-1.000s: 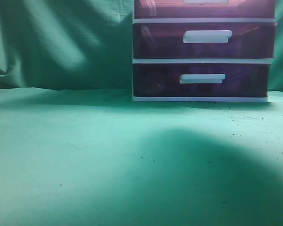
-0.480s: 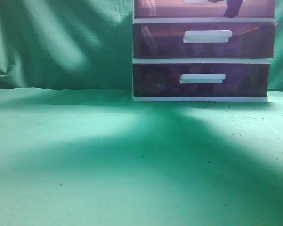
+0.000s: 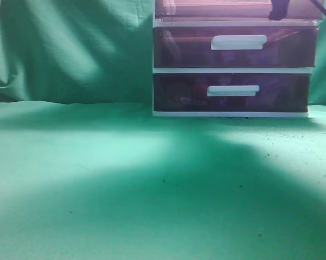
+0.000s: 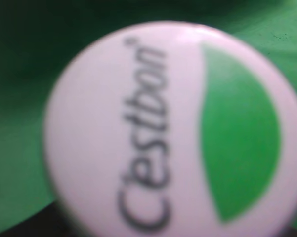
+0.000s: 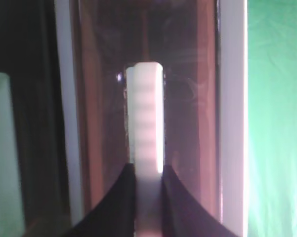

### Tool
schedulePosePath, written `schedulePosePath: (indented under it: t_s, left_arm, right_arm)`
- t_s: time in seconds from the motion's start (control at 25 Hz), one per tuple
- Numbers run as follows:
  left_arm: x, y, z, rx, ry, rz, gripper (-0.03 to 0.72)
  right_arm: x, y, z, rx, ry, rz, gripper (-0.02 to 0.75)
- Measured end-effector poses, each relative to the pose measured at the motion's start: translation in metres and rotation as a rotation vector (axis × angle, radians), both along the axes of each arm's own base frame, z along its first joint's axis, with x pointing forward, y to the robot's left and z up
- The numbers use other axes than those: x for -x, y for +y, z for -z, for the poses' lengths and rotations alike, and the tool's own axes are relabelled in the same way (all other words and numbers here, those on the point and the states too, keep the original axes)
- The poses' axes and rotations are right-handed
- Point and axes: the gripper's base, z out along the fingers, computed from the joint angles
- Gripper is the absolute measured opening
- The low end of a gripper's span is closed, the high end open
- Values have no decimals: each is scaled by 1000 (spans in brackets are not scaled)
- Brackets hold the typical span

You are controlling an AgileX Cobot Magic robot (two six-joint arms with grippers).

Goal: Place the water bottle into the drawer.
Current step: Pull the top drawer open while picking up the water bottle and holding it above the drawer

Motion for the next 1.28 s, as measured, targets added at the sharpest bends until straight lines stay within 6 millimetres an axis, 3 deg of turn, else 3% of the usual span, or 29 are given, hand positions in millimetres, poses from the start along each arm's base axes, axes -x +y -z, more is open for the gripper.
schedulePosePath:
  t_s: [0.24, 0.52, 0.8, 1.04, 1.16, 1.28]
  left_arm:
    - [-1, -1, -1, 9, -15, 2, 295]
    - [-2, -2, -3, 22, -35, 4, 295]
    - [-4, -3, -5, 39, -58, 6, 295]
    - [-5, -6, -10, 103, -92, 7, 295]
    - [-9, -9, -29, 170, -180, 11, 295]
    - [-16, -14, -62, 269, -337, 20, 295]
  right_arm:
    - [52, -11, 5, 7, 0, -11, 100]
    - [101, -2, 14, -13, 20, -61, 100]
    - [125, 1, 24, -22, 24, -80, 100]
    - [132, -2, 27, -23, 23, -77, 100]
    - [132, -2, 27, -21, 21, -77, 100]
    - [133, -3, 27, -9, 19, -78, 100]
